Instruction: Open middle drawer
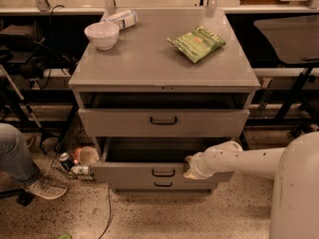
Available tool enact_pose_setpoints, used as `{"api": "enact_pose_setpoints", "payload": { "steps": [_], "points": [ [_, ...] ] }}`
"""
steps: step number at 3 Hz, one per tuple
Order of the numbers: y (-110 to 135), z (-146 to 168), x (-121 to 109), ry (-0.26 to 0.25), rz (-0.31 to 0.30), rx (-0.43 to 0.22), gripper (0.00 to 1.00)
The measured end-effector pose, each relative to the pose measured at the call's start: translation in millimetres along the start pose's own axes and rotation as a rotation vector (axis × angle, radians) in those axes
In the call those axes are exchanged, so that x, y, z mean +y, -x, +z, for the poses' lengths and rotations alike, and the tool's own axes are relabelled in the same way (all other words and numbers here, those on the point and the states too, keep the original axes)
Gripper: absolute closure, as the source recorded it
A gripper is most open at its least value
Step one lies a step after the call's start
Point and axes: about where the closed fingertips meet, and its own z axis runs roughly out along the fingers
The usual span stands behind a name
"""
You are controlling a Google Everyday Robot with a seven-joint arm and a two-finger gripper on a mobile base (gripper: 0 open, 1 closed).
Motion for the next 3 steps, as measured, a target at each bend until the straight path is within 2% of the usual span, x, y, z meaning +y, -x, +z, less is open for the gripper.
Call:
{"api": "enact_pose_setpoints", "payload": {
  "steps": [1,3],
  "points": [
    [-8.3,-9.7,25.4,0.005,0.024,-0.001,1.0],
    [-8.3,-9.7,25.4,0.005,0.024,-0.001,1.0]
  ]
}}
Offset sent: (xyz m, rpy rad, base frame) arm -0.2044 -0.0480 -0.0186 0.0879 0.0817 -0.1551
